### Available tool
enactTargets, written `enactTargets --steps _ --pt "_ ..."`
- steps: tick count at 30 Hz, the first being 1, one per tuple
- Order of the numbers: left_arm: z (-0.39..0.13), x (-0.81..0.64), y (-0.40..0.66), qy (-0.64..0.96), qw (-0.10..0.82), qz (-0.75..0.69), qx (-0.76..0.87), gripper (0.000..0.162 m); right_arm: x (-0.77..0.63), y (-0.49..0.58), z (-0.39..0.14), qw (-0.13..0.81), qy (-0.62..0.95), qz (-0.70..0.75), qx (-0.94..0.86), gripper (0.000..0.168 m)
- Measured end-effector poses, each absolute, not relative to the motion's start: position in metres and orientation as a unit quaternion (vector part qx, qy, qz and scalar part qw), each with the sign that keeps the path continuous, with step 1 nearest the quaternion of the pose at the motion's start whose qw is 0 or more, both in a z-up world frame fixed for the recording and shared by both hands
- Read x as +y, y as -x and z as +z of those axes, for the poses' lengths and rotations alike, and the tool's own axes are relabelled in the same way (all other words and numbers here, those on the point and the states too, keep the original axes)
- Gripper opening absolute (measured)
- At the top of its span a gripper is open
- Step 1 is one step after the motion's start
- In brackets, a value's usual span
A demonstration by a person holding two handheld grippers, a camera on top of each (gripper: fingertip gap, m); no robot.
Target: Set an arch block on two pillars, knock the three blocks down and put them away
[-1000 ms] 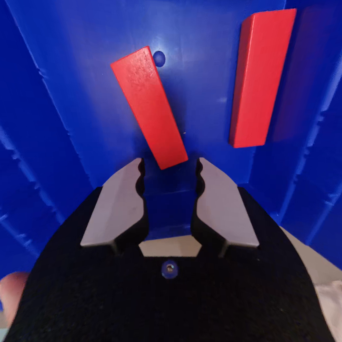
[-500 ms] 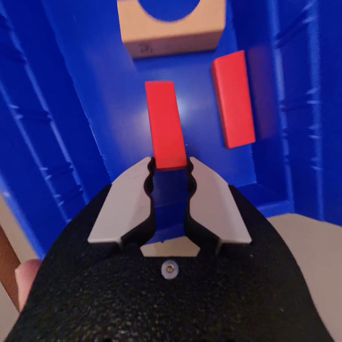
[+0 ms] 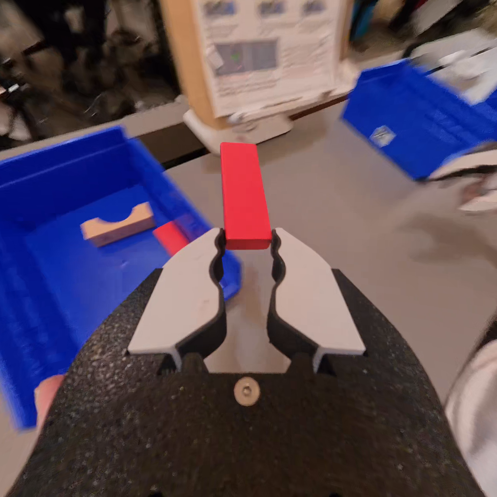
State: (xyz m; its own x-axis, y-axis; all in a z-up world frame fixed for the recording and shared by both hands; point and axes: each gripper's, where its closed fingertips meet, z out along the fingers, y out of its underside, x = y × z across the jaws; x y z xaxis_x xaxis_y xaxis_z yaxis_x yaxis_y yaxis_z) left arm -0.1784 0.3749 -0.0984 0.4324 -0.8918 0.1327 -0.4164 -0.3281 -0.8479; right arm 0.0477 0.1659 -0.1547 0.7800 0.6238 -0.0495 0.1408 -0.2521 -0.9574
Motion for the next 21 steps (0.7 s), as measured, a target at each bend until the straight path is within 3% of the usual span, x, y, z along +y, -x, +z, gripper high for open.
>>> enactTargets --steps 1,5,8,13,21 --pt "-0.089 0.358 0.168 0.729 0.387 -0.350 0.443 0.033 0.171 -0.043 -0.141 0.580 0.740 0.227 -0.252 0.057" --pt "-0.060 0.280 0.128 0.612 0.378 -0.502 0.480 0.033 0.181 -0.020 -0.076 0.659 0.631 0.321 -0.254 0.076" --pt "-0.048 0.229 0.105 0.527 0.360 -0.590 0.495 0.033 0.182 -0.010 -0.033 0.691 0.552 0.409 -0.226 0.079" --pt "-0.048 0.182 0.077 0.453 0.333 -0.653 0.506 0.032 0.173 0.008 -0.007 0.692 0.490 0.472 -0.241 0.075" --pt "-0.052 0.156 0.060 0.406 0.315 -0.690 0.510 0.032 0.158 0.010 -0.001 0.671 0.474 0.505 -0.264 0.049"
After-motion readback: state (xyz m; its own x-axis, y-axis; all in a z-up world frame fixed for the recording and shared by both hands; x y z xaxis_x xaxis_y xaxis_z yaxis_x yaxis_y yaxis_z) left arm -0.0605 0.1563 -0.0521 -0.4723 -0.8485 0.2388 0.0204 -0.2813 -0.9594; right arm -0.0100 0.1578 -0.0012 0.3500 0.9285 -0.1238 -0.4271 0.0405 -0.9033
